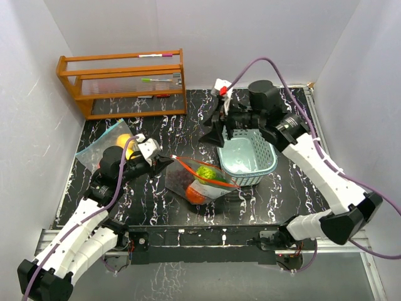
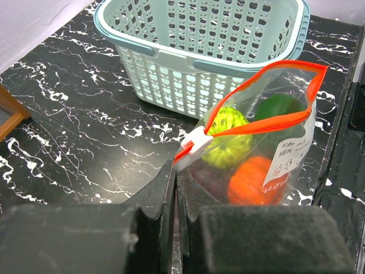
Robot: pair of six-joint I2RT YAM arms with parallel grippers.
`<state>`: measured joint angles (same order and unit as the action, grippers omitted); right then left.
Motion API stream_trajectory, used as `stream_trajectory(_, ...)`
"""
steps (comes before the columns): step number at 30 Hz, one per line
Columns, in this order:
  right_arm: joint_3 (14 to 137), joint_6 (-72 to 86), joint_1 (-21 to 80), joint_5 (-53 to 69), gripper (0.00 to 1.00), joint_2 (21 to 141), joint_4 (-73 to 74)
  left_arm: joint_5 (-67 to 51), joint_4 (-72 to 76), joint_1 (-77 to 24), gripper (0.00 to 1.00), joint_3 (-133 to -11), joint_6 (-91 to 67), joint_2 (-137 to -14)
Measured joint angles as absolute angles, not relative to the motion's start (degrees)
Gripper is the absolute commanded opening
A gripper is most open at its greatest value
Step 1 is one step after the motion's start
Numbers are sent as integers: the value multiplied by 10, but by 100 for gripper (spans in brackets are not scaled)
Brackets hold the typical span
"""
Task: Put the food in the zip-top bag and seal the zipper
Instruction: Zip the zipper food storage bag at the center of the board.
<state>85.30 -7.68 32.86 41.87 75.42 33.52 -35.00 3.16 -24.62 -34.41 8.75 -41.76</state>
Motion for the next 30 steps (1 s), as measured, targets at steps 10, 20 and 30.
stream_trajectory(10, 939, -104, 476, 382, 52, 904, 341, -323, 2, -252, 0, -340, 94, -405)
stream_trajectory(20, 908, -100, 499, 328, 53, 910, 341, -304, -10, -257, 0, -340, 101, -400)
stream_trajectory(30, 908, -94, 500, 318, 47, 910, 327, -302, -15, -257, 0, -340, 103, -399)
